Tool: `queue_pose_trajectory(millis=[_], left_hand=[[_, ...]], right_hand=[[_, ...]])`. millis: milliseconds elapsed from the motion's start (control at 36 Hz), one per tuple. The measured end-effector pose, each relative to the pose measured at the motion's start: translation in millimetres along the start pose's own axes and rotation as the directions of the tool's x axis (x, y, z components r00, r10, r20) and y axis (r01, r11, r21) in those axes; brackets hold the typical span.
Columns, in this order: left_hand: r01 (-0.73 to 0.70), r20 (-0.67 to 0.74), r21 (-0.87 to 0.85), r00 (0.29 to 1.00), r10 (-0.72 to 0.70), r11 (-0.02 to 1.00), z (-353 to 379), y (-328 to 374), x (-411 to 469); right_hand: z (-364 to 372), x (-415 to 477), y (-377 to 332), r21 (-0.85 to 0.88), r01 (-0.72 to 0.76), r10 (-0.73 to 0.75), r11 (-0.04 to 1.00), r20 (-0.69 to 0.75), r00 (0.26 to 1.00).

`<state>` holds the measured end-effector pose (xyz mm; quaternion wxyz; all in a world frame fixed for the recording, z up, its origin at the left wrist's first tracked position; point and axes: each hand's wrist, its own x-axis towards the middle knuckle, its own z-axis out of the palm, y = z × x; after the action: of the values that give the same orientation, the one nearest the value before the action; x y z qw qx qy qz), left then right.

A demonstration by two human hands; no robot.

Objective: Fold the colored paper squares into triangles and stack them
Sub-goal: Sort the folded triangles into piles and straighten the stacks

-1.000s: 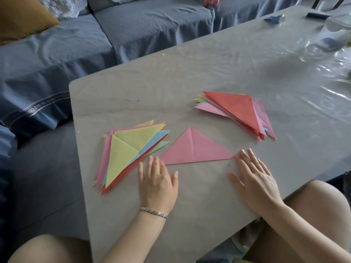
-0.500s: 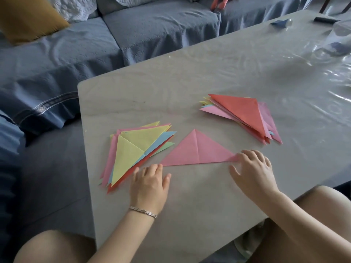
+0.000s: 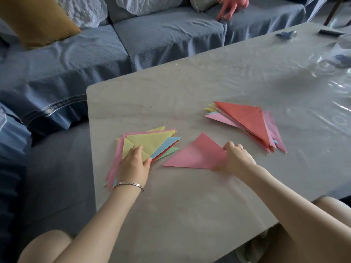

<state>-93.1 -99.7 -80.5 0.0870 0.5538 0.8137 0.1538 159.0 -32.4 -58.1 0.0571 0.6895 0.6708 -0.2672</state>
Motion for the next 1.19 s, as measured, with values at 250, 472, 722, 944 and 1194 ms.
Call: queue_pose_trajectory(millis=[250,472,722,944,1194], left_hand=[[-0.005,0.069,0.026,0.998,0.003,1.000,-0.8,-4.5,2.2],[-0.301,-0.184,0.219,0.921,0.342,0.928,-8.8,11.6,-9.2],[-0.689,-0.241,0.187,0.659,0.713,0.700,7.5,55.3,-31.9],[-0.810,-0.103,0.124,0.564,0.819,0.573,32.7,67.5,-36.2],[-0.749,-0.005,0.082,0.659,0.752,0.657,47.4,75.4,-21.8]], right_hand=[[18.7,-6.9,31.1,0.161,0.274,-0.237,0.948,-0.212,0.948],[5.9,3.4,52.1,0.637,0.392,0.029,0.664,-0.546,0.837],[-36.5,50.9,64.4,0.540,0.205,0.169,0.816,-0.562,0.810],[-26.6,19.7,58.8,0.227,0.142,-0.001,0.964,-0.528,0.849],[34.4,-26.0,38.3,0.034,0.588,-0.555,0.808,-0.289,0.780]])
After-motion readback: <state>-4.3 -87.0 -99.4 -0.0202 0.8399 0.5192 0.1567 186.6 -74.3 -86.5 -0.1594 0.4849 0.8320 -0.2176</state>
